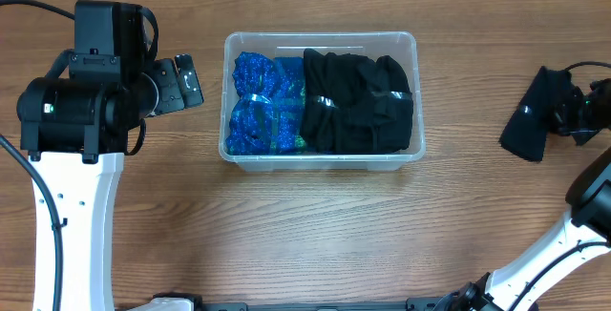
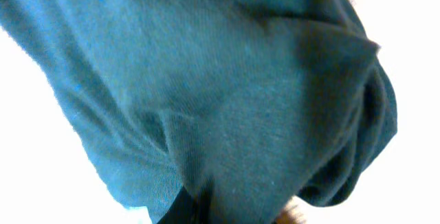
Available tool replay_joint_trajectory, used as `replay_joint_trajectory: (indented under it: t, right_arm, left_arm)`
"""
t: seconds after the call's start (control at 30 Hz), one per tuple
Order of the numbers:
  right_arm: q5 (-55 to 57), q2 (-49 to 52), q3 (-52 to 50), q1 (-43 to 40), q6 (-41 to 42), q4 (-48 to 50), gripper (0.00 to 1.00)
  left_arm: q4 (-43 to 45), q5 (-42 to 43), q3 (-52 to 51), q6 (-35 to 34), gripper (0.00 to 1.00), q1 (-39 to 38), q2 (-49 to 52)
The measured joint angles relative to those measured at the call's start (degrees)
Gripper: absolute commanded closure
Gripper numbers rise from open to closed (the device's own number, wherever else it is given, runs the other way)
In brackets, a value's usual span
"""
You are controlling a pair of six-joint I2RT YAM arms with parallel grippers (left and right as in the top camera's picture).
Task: Pack container
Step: 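Grasp the remaining black garment with the right gripper, then place the last black garment into the bin and release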
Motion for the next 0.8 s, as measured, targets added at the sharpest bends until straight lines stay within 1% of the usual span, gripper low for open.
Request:
replay_joint_trajectory:
  t: [0.03, 0.1, 0.13, 0.17, 0.2, 0.27, 0.3, 0.37, 0.4, 0.47, 0.53, 0.6, 0.63, 0.67, 0.7, 0.8]
  right_arm:
    - [-0.26, -1.64, -0.39, 0.37, -0.02, -1.05, 0.96]
    - [-1.70, -8.28, -1.22, 2.19, 0.00, -3.23, 0.96]
    - [-3.28, -14.38, -1.22, 4.52, 0.04, -4.44, 0.96]
    - [-4.68, -21.24, -1.18, 8.20, -0.02, -5.79, 0.96]
    - [-5.33, -25.73, -1.14, 11.56, 0.02, -7.19, 0.96]
    - [-7.63, -34.40, -0.68, 22.47, 0.02, -9.46, 0.96]
    - [-8.50, -37.03, -0.63, 30.62, -0.02, -9.86, 0.96]
    - [-9.33, -37.18, -0.72, 41.72, -0.02, -7.98, 0.96]
    - [-9.22, -36.44, -0.79, 47.87, 0.07, -4.33, 0.96]
    - [-7.96, -34.84, -0.83, 57.02, -0.07, 1.99, 0.96]
    - [-5.97, -33.24, -0.83, 64.06, 0.26, 7.17, 0.96]
    - [-1.49, -31.04, -0.83, 67.04, 3.67, 8.33, 0.96]
    - [1.03, -28.92, -0.83, 67.34, 5.57, 8.15, 0.64]
    - [3.17, -25.81, -0.83, 67.06, 7.06, 8.00, 0.23]
    - [4.22, -22.53, -0.81, 66.90, 8.17, 7.65, 0.20]
    - [4.07, -16.59, -0.85, 66.90, 10.14, 5.11, 0.18]
  left_arm:
    - [0.00, 0.00, 0.00, 0.00, 0.00, 0.00, 0.00]
    - [-0.02, 0.00, 0.00, 0.00, 0.00, 0.00, 0.00]
    - [0.00, 0.00, 0.00, 0.00, 0.00, 0.00, 0.00]
    - [0.04, 0.00, 0.00, 0.00, 0.00, 0.00, 0.00]
    - [0.00, 0.00, 0.00, -0.02, 0.00, 0.00, 0.00]
    - [-0.02, 0.02, 0.00, 0.00, 0.00, 0.00, 0.00]
    - [0.02, 0.00, 0.00, 0.00, 0.00, 0.00, 0.00]
    - [0.00, 0.02, 0.00, 0.00, 0.00, 0.00, 0.00]
    - [0.00, 0.00, 0.00, -0.02, 0.00, 0.00, 0.00]
    - [-0.02, 0.00, 0.00, 0.00, 0.00, 0.00, 0.00]
    - [0.00, 0.00, 0.02, 0.00, 0.00, 0.00, 0.00]
    - [-0.02, 0.00, 0.00, 0.00, 0.00, 0.00, 0.00]
    - [0.00, 0.00, 0.00, -0.02, 0.00, 0.00, 0.00]
    - [-0.02, 0.00, 0.00, 0.00, 0.00, 0.00, 0.00]
    - [-0.02, 0.00, 0.00, 0.00, 0.00, 0.00, 0.00]
    - [0.00, 0.00, 0.00, -0.02, 0.00, 0.00, 0.00]
